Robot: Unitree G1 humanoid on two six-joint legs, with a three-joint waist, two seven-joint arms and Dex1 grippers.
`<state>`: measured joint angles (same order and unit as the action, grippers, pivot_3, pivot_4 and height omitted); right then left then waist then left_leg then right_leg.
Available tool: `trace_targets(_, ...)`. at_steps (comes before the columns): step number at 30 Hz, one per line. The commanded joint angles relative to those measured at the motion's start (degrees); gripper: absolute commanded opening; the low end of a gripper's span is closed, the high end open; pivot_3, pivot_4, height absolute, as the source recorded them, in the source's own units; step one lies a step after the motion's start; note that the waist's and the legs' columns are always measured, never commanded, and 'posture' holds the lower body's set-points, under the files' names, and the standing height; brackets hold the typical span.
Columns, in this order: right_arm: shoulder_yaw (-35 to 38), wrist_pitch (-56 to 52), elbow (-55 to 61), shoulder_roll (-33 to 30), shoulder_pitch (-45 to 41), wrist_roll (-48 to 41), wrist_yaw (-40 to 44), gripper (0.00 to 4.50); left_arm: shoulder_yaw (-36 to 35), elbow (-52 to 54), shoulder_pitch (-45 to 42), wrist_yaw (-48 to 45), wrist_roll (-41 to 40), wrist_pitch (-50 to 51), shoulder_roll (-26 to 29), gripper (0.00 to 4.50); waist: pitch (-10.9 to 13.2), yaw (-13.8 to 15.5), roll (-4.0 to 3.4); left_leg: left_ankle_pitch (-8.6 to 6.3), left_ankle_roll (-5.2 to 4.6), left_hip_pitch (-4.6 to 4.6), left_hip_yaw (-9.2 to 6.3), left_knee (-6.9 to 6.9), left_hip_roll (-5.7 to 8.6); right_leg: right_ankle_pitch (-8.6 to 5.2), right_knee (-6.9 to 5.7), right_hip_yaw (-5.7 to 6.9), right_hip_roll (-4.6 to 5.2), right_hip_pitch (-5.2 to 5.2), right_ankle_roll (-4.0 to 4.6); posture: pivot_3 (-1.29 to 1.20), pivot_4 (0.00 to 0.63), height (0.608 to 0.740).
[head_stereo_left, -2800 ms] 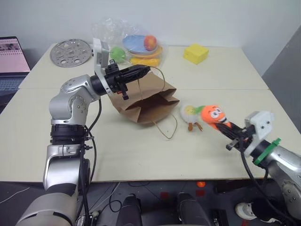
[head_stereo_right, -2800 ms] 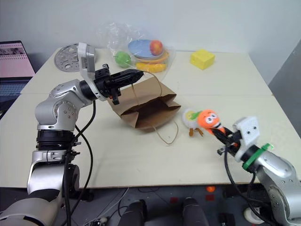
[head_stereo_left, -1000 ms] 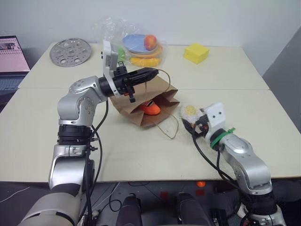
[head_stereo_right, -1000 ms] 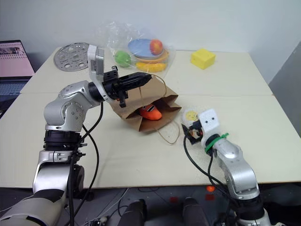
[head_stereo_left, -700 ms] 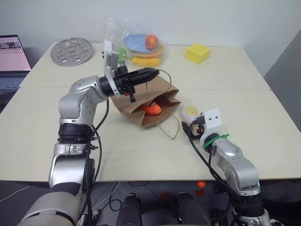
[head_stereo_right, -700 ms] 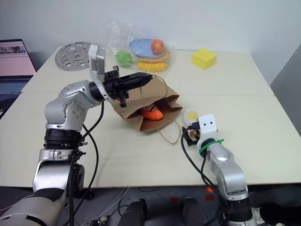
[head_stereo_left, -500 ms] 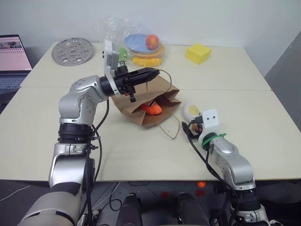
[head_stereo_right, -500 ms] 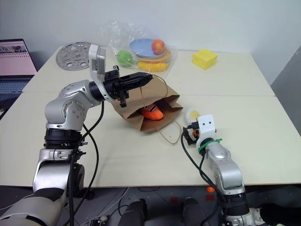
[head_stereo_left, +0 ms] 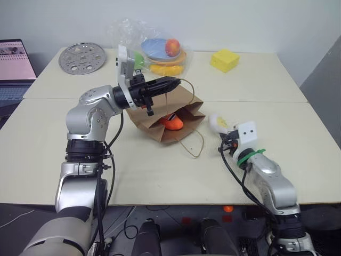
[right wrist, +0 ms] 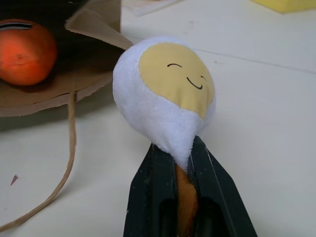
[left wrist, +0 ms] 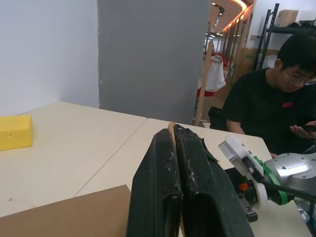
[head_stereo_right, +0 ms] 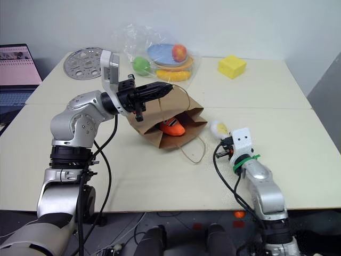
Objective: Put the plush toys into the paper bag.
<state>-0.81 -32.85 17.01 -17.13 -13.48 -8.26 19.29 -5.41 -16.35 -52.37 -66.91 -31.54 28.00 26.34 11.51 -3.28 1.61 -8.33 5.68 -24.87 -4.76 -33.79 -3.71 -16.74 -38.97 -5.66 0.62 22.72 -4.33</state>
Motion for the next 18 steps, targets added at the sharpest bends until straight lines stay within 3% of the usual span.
trace_targets(1, 1.4, -2.0, 6.7, -4.2, 0.4, -5.9, 7.5, 0.04, -0.4, 1.1, -1.0, -0.3, -0.3, -1.1, 0.3, 0.0, 0.0, 0.0, -0.01, 0.0, 0.0, 0.0, 0.0, 0.0, 0.0, 0.0, 0.0, -0.01, 0.0, 0.0, 0.0, 0.0, 0.15, 0.74)
trace_targets(6, -2.1, -7.3, 9.2, -7.6, -2.1, -9.8, 12.0, 0.04, -0.4, 1.0, -1.1, -0.2, -0.4, -1.3, 0.0, 0.0, 0.0, -0.1, -0.01, 0.0, 0.0, 0.01, -0.02, 0.0, 0.0, 0.0, 0.0, 0.0, 0.0, -0.02, 0.0, 0.0, 0.15, 0.74)
trace_targets(12, -7.1, -7.0, 2.4, -2.6, -8.7, -6.6, 8.4, 0.04, -0.2, 1.3, -0.9, -0.2, -0.6, -1.2, -0.1, 0.0, 0.0, -0.2, -0.01, 0.0, 0.0, 0.02, 0.0, -0.06, 0.0, 0.0, -0.01, -0.02, -0.01, -0.03, 0.0, 0.0, 0.15, 0.74)
trace_targets(18, -7.2, -6.0, -7.4, 3.0, -16.7, -6.0, 6.5, 0.04, 0.0, 2.1, -0.6, -0.3, -1.0, -0.6, 0.1, 0.0, 0.0, 0.0, 0.0, 0.0, 0.0, 0.0, -0.02, -0.04, 0.0, 0.02, -0.01, 0.01, 0.0, -0.02, 0.01, 0.0, 0.15, 0.74)
